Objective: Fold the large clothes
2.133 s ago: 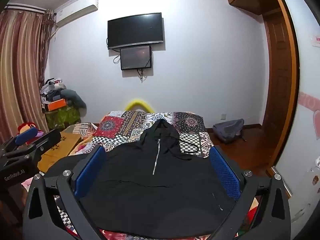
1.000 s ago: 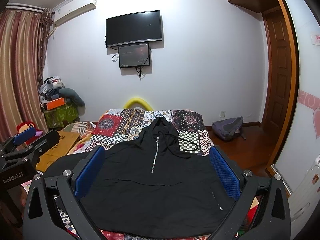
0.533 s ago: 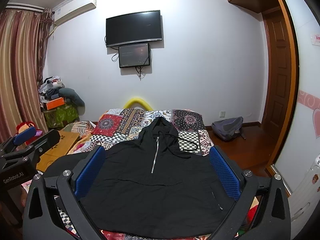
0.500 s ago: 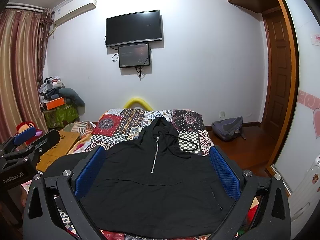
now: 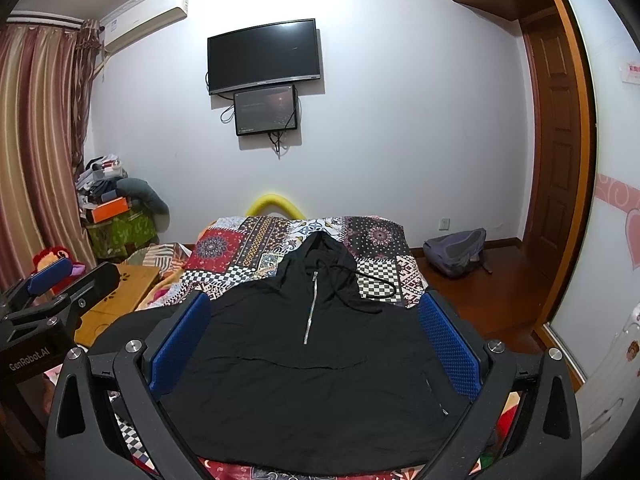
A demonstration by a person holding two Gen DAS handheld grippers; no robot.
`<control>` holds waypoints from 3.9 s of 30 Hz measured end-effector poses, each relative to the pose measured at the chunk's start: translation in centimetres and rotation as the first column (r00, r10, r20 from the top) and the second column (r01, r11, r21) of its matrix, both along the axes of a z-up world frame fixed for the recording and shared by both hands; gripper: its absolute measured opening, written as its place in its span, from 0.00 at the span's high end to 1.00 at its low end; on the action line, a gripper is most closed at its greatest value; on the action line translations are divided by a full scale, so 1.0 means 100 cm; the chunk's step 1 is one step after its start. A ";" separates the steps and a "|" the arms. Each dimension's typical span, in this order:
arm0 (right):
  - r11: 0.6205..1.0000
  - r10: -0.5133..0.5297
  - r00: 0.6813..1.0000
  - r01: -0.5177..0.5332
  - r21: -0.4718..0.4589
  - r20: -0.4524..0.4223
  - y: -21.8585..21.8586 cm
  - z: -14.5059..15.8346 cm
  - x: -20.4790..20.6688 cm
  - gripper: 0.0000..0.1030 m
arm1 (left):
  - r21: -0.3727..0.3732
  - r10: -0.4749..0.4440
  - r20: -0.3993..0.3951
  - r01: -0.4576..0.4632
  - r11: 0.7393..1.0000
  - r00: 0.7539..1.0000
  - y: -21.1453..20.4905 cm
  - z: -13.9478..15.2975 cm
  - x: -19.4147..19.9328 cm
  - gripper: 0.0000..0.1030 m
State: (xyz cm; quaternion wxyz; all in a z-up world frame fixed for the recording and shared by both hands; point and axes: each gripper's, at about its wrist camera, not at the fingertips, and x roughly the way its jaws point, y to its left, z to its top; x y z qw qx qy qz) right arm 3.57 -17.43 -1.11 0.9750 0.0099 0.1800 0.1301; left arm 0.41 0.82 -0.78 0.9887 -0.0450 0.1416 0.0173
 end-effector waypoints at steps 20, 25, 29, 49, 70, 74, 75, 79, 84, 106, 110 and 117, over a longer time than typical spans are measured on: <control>1.000 0.002 1.000 -0.003 -0.016 -0.024 0.008 -0.004 0.006 0.00 | 0.002 0.016 -0.005 -0.016 1.000 1.000 0.010 -0.006 0.003 0.00; 0.999 0.004 0.999 -0.006 -0.036 -0.054 0.016 -0.012 0.015 0.00 | 0.028 0.109 -0.003 -0.109 0.994 0.994 0.039 -0.010 0.009 0.00; 0.999 0.007 0.995 -0.012 -0.047 -0.096 0.024 -0.022 0.027 0.00 | 0.019 0.203 -0.037 -0.203 0.979 0.978 0.083 -0.022 0.019 0.00; 0.993 0.015 0.925 -0.057 -0.100 -0.379 0.062 -0.087 0.093 0.00 | -0.335 0.318 -0.514 -0.528 0.781 0.797 0.317 -0.188 0.034 0.00; 0.993 0.019 0.865 -0.076 -0.095 -0.501 0.084 -0.117 0.127 0.00 | -0.584 0.223 -0.592 -0.603 0.544 0.774 0.393 -0.265 0.043 0.35; 0.993 0.005 0.870 -0.063 -0.101 -0.493 0.081 -0.113 0.127 0.00 | -0.376 0.357 -0.602 -0.649 0.661 0.714 0.385 -0.247 0.062 0.58; 0.993 0.005 0.872 -0.060 -0.097 -0.490 0.078 -0.111 0.127 0.00 | -0.309 0.396 -0.598 -0.656 0.688 0.697 0.381 -0.242 0.068 0.69; 0.994 -0.003 0.881 -0.047 -0.094 -0.473 0.071 -0.106 0.126 0.00 | -0.202 0.441 -0.565 -0.635 0.745 0.697 0.374 -0.223 0.085 0.93; 0.996 -0.011 0.889 -0.029 -0.080 -0.459 0.059 -0.102 0.124 0.00 | -0.185 0.435 -0.470 -0.568 0.802 0.768 0.356 -0.179 0.096 0.97; 0.994 -0.047 0.915 0.004 -0.106 -0.400 -0.004 -0.102 0.120 0.00 | -0.151 -0.038 -0.207 0.006 0.988 0.978 0.112 -0.029 0.225 0.97; 0.995 -0.055 0.913 0.014 -0.104 -0.403 -0.015 -0.104 0.120 0.00 | -0.129 -0.142 -0.246 0.113 0.985 0.959 0.055 -0.038 0.247 0.97; 0.994 -0.079 0.905 0.038 -0.105 -0.419 -0.034 -0.109 0.119 0.00 | -0.126 -0.265 -0.442 0.233 0.964 0.857 -0.025 -0.108 0.274 0.97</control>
